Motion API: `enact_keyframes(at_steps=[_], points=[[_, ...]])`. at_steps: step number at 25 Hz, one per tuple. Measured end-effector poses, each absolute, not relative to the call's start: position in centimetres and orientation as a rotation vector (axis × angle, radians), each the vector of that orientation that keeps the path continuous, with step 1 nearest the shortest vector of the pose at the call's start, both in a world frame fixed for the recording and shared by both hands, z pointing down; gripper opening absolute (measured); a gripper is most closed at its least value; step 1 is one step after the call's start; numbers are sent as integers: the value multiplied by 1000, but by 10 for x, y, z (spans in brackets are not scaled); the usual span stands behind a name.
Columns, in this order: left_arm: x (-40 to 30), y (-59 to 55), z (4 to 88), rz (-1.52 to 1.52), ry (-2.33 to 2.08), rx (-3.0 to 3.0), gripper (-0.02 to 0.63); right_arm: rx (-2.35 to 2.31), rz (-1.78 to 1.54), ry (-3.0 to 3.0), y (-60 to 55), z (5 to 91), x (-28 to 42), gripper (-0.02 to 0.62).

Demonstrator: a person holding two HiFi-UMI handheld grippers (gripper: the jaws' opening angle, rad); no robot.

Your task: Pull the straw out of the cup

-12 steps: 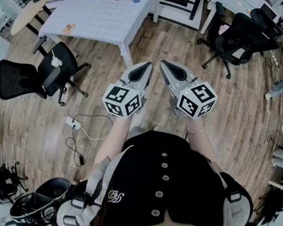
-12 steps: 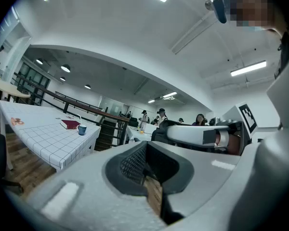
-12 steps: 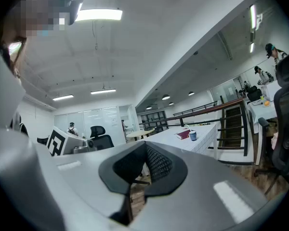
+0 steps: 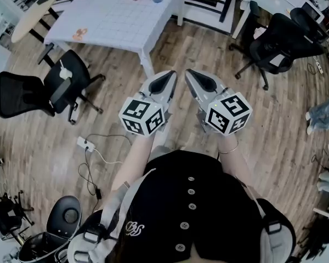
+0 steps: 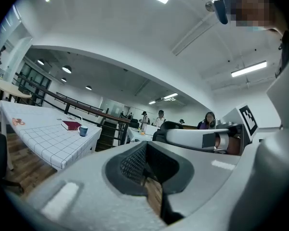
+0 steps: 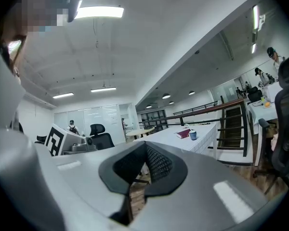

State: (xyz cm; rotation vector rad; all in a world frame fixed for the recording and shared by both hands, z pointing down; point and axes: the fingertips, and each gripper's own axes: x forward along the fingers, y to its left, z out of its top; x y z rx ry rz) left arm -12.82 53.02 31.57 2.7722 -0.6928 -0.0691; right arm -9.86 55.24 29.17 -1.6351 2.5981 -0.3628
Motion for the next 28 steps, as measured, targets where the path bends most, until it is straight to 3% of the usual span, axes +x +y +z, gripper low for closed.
enact_keyframes(at_steps=[13,28], points=[[-137,496,294,-110,-665,2846,-2,-1694,-323,2501,517,278,-100,0],[-133,437,329,-83,-666,2753,-2,-1698,-440,2515,459,316,-100,0]])
